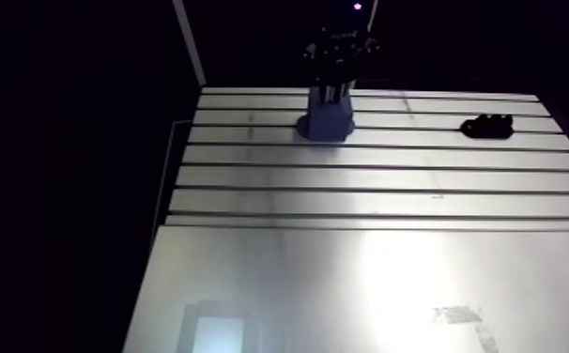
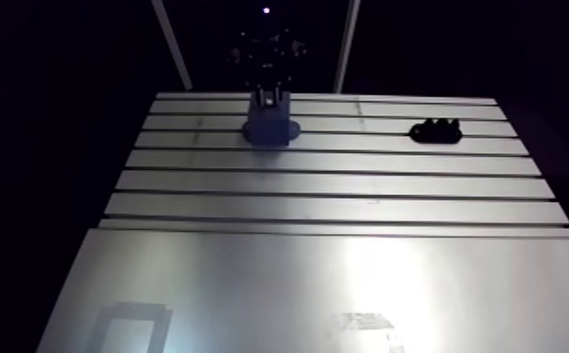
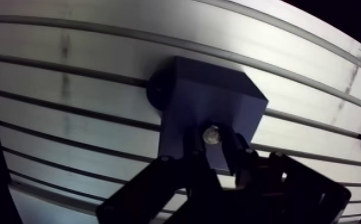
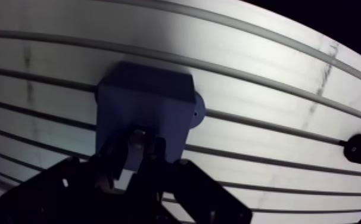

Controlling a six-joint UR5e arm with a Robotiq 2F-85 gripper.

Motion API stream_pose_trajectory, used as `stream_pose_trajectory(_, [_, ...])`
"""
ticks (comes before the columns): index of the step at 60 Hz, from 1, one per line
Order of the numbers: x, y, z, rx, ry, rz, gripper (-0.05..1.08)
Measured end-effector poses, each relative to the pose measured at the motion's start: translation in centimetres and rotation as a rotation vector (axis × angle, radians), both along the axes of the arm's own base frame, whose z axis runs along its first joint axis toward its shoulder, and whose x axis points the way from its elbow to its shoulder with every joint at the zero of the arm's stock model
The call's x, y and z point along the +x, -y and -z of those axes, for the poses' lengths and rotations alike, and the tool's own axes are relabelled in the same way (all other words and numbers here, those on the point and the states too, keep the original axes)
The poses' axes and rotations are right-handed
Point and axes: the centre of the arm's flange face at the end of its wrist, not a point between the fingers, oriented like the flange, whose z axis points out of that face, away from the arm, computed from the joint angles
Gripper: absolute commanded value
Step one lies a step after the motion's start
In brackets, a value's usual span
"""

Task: Pick up the M10 bolt and insert it into the hex recess until seated.

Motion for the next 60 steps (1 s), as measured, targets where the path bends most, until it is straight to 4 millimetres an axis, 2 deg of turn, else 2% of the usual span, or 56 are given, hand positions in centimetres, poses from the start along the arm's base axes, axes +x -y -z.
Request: stream_pose_trajectory(60, [0.02, -0.01, -0.06, 0.001, 0.001, -0.002, 0.73])
